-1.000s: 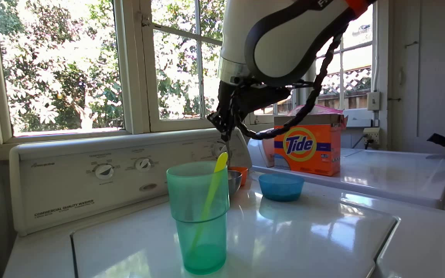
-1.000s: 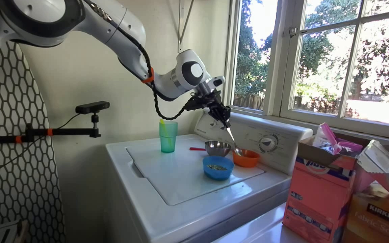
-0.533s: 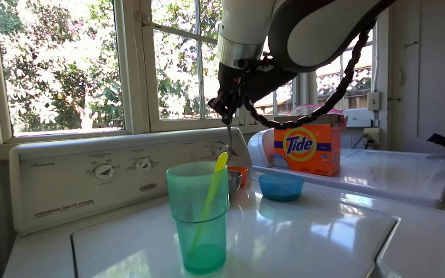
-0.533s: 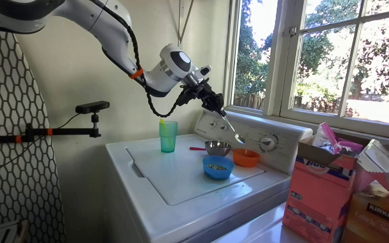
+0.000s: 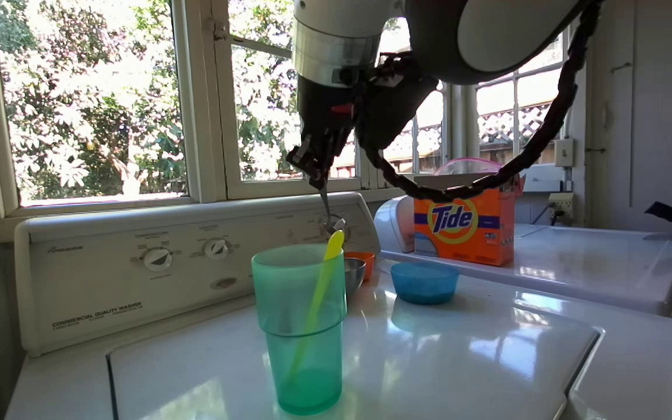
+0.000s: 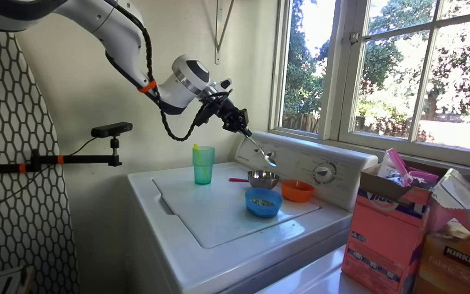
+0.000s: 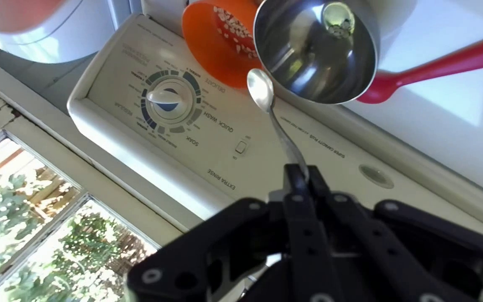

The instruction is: Use the silver spoon in the green cup to put some of the contents of the blue bowl into the orange bowl and put the spoon inside the silver bow

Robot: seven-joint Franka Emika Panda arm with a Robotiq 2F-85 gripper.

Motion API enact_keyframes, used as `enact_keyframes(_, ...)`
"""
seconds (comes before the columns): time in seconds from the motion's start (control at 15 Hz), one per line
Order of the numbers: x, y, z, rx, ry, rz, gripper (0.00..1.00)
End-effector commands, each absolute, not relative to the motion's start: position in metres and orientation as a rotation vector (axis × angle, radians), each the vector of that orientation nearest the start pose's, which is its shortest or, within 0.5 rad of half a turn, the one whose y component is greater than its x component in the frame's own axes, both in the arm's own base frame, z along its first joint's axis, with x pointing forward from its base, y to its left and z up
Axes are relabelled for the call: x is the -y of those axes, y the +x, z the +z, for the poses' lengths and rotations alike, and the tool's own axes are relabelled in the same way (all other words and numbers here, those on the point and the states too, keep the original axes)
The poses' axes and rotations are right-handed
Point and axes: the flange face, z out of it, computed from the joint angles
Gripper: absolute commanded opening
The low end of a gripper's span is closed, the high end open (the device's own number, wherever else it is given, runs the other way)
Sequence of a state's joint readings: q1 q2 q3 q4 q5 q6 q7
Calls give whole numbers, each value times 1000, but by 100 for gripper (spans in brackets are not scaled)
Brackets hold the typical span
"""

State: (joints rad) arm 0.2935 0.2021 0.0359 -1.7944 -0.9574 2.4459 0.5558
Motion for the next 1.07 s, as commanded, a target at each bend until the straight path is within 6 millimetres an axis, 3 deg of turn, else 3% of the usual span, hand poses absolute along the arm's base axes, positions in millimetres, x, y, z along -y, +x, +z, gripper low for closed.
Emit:
enact_keyframes(0.0, -220, 616, 473, 818, -3390, -1159, 1)
enact_keyframes(0.6, -218, 663, 430, 1185, -3374, -986, 1)
enact_keyframes(0.8, -220, 670, 425, 1257, -3367, -949, 1)
enact_keyframes(1.0, -218, 663, 426, 1220, -3374, -983, 5)
